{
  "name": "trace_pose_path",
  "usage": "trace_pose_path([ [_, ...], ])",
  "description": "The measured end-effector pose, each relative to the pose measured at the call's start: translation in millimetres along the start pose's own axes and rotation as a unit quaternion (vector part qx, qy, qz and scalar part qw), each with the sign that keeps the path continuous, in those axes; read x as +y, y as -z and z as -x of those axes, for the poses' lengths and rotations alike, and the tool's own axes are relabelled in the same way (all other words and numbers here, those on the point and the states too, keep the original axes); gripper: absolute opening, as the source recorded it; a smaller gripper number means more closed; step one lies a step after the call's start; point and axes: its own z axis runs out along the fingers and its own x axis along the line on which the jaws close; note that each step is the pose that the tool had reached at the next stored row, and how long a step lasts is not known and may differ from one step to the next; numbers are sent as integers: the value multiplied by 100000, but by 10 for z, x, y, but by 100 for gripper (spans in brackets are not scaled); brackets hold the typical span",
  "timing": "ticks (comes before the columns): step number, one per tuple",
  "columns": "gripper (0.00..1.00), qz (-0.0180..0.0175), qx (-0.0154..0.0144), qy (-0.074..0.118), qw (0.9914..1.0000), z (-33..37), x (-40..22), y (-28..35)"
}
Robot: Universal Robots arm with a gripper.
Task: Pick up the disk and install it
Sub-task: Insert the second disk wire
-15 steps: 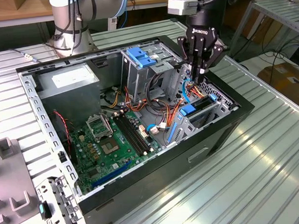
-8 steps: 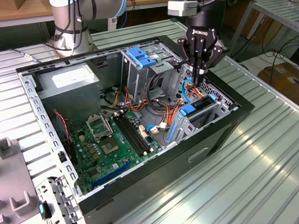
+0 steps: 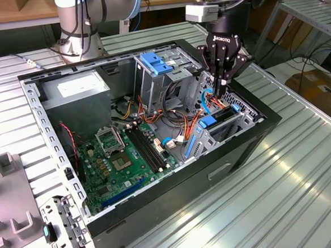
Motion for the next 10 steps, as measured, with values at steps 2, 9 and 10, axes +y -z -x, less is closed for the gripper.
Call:
trace_pose_path([
  [2, 16, -290, 5, 353, 99999, -32, 29, -27],
  [9, 16, -798, -196, 293, 99996, -57, 176, -65],
  [10, 16, -817, -512, 312, 99995, -71, 179, -71],
])
